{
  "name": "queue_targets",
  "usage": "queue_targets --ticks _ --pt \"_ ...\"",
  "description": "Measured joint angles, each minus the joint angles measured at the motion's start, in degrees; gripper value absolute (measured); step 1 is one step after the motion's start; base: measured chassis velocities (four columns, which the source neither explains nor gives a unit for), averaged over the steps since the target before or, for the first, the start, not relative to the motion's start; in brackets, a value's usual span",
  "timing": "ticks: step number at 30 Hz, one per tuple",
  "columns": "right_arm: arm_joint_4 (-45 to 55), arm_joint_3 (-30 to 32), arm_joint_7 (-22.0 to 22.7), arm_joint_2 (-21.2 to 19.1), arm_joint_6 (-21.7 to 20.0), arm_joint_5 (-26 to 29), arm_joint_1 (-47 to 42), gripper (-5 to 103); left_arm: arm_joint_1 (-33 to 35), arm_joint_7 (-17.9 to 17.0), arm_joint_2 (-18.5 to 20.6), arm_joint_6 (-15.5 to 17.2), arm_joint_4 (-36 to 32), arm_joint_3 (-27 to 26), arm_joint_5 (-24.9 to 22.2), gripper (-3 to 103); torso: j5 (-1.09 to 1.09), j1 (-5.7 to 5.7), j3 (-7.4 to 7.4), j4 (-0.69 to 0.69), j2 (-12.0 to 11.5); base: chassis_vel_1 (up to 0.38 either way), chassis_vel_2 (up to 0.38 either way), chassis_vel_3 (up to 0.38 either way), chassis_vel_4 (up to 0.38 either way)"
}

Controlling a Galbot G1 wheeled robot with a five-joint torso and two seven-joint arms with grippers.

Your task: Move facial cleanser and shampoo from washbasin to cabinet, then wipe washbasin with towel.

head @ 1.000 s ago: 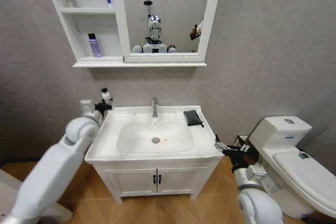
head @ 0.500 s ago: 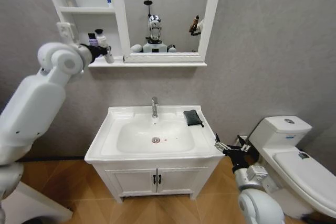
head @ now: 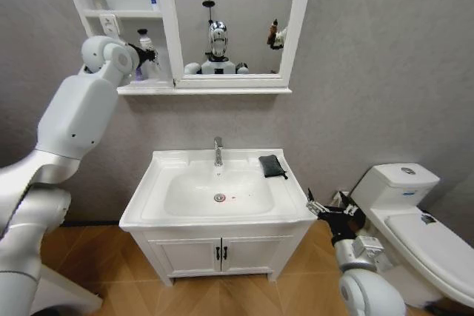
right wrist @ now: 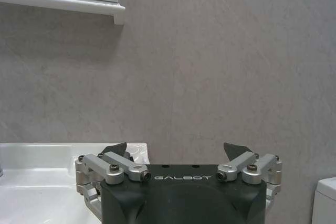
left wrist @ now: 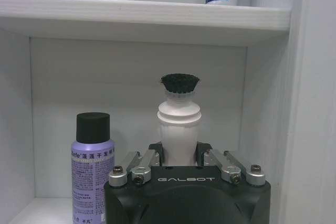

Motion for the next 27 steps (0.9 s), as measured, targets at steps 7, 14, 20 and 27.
queue_targets --ticks 7,14,20,27 --pt "0.1 0.1 0.1 0.0 0.0 0.1 0.0 100 -0.1 1.4 -1.1 -0.8 3.4 0.2 3.1 31 0.0 -0.01 0.0 0.01 0.0 0.0 0.0 0.0 0.0" --pt "0.1 0.1 0.1 -0.1 -0.1 0.1 0.1 100 -0.2 2.1 -2.2 -1.0 5.3 -0.2 4.4 48 0.0 -0.01 0.0 -0.01 0.0 0.0 0.0 0.0 0.0" --pt "0.2 0.1 0.1 -0.1 -0.1 0.1 0.0 100 -0.2 2.4 -2.3 -1.0 6.0 -0.7 5.3 70 0.0 -0.01 0.0 0.0 0.0 0.0 0.0 0.0 0.0" --pt "0.4 0.0 0.1 0.0 -0.1 0.0 0.0 100 0.5 2.2 -1.5 -0.9 3.6 -2.0 5.4 92 0.0 -0.01 0.0 -0.01 0.0 0.0 0.0 0.0 0.0"
